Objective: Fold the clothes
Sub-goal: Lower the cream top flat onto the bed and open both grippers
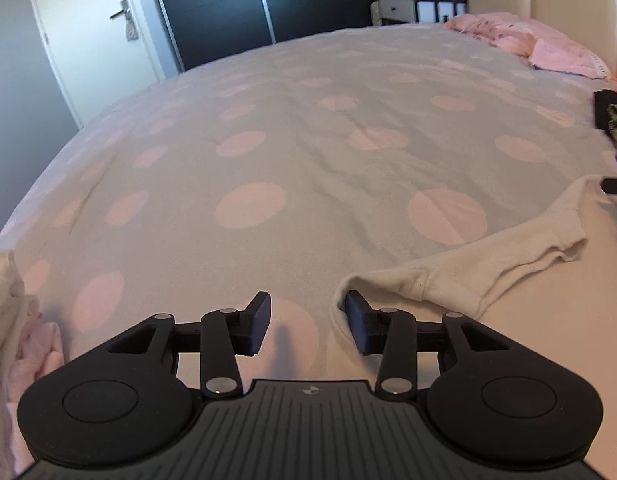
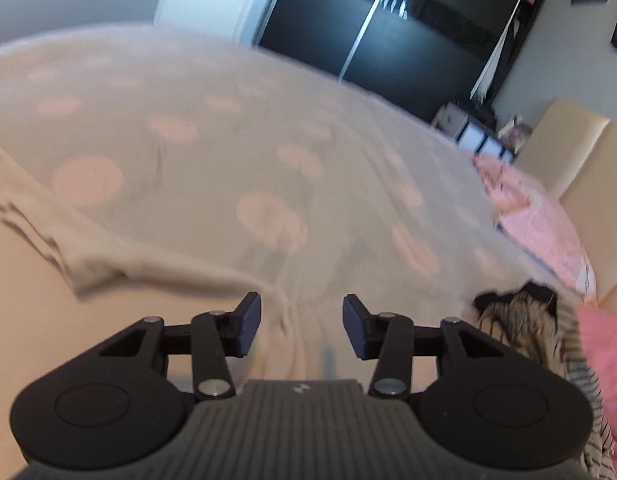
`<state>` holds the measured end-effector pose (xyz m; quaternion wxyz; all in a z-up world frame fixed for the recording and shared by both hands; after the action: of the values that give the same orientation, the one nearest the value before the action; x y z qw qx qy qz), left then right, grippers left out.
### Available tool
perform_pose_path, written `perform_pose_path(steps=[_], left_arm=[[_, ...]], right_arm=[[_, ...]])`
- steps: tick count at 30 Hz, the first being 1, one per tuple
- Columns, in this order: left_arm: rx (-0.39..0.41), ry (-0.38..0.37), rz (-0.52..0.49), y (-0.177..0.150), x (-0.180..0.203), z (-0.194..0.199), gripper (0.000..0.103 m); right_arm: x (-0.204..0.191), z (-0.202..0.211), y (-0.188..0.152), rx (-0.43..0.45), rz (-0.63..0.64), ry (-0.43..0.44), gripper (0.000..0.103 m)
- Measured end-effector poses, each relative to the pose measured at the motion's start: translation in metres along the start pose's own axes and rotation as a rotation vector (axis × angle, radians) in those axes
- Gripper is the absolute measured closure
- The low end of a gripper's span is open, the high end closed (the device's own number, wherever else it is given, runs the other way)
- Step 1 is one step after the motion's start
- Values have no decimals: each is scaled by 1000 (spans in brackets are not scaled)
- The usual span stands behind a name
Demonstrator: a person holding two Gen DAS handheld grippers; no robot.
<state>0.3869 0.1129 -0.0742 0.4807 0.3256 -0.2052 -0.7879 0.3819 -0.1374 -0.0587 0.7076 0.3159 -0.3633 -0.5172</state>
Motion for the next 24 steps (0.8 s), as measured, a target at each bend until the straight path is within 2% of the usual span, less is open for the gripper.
perform_pose_path(steps=[1,2,3,4,8,12,20,24], left_arm=[[16,-23,-2,1,1,6,69],[30,-55,-10,2,4,11,80],[37,-88,-24,3,8,15,86],[36,-119,-53,4,14,17,86],[-6,-192,-120,0,41,5,87],[-35,-225,-115,-1,55,-19,87],[72,-190,78,27,37,-30,87],[61,-173,123,29,25,-30,82]], right_arm=[[-4,6,0,10,6,27,62],[-10,9,-1,0,22,58,86],[-17,11,-4,-17,36,91,100],[-24,11,-7,-43,47,129,102],[-51,6,-18,-106,82,248,102],[-66,-6,-15,-123,41,291,102],[-67,-23,14,-80,-104,272,98],[-54,-26,25,-87,-156,236,92]])
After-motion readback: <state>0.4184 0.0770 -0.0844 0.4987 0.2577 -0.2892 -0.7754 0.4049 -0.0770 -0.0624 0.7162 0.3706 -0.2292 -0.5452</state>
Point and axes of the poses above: each gripper's, at about its wrist camera, not at the fingertips, and z roughly against the way its jaws point, x to its right, y to its top, the point moved 4 cm from there along -z, roughly the way its jaws point, and after that the axes turned 12 degrees about -z, right-handed, at the moved point
